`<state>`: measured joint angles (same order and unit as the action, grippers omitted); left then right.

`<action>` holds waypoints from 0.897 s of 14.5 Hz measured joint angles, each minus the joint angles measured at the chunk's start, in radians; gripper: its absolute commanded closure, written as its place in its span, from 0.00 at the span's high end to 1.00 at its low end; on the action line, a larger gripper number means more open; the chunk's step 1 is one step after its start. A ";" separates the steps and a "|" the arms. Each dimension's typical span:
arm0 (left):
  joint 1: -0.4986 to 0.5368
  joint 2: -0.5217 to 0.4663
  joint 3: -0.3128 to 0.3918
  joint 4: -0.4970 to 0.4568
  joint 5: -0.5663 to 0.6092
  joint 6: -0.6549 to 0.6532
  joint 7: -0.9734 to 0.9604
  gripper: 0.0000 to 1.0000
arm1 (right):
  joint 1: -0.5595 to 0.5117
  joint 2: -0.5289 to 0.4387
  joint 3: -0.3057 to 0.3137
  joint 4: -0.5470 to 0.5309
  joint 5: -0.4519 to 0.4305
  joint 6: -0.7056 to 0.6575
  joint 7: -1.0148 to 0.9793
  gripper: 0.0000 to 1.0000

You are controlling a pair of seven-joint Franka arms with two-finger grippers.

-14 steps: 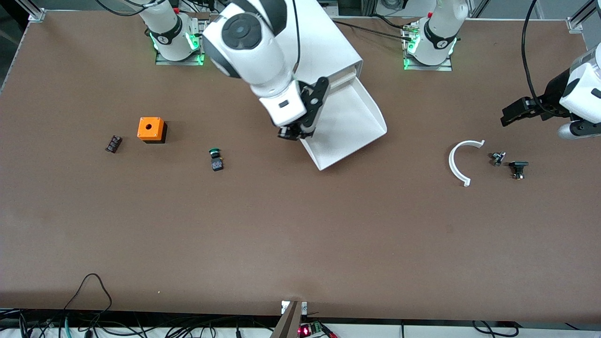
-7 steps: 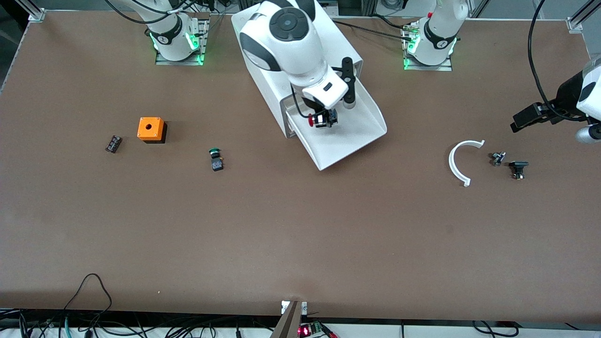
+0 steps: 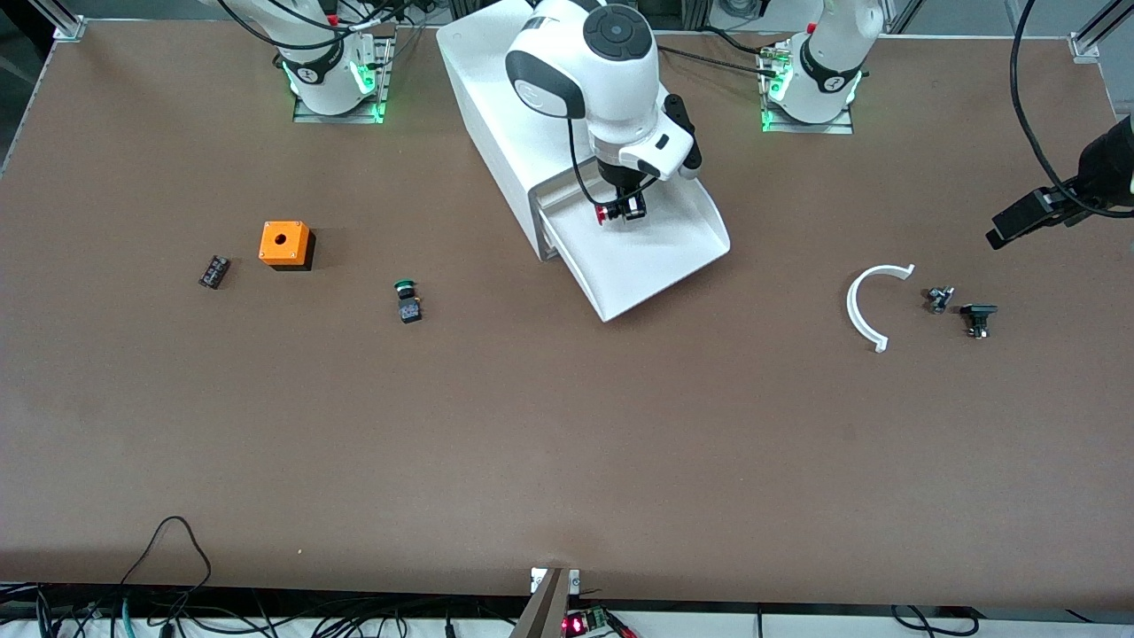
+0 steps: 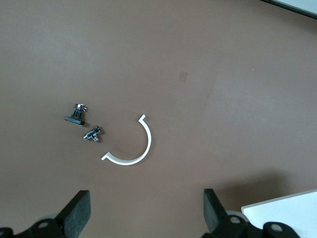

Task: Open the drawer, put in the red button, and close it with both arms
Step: 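Lower the red button into the drawer and open the right gripper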

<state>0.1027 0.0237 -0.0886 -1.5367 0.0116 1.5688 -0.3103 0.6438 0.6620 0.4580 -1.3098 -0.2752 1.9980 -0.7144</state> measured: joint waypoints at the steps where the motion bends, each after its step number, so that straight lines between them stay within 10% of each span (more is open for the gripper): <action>1: -0.001 0.000 -0.001 0.001 0.000 -0.002 0.000 1.00 | 0.006 0.014 -0.005 0.000 -0.003 0.000 -0.014 0.26; 8: -0.005 0.001 0.001 0.002 0.000 -0.003 0.115 1.00 | 0.037 0.073 -0.030 0.019 -0.020 0.033 -0.031 0.26; 9: -0.005 0.001 0.001 0.002 0.000 -0.003 0.124 1.00 | 0.040 0.079 -0.031 0.020 -0.020 0.035 -0.032 0.36; 10: -0.005 0.001 0.001 0.002 0.000 -0.003 0.127 1.00 | 0.044 0.087 -0.033 0.020 -0.021 0.035 -0.032 0.89; 13: -0.005 0.003 0.001 0.002 0.000 -0.004 0.133 1.00 | 0.059 0.095 -0.038 0.026 -0.025 0.035 -0.022 1.00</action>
<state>0.0980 0.0263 -0.0877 -1.5352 0.0116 1.5652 -0.1772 0.7023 0.7570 0.4196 -1.2843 -0.3001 2.0331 -0.7363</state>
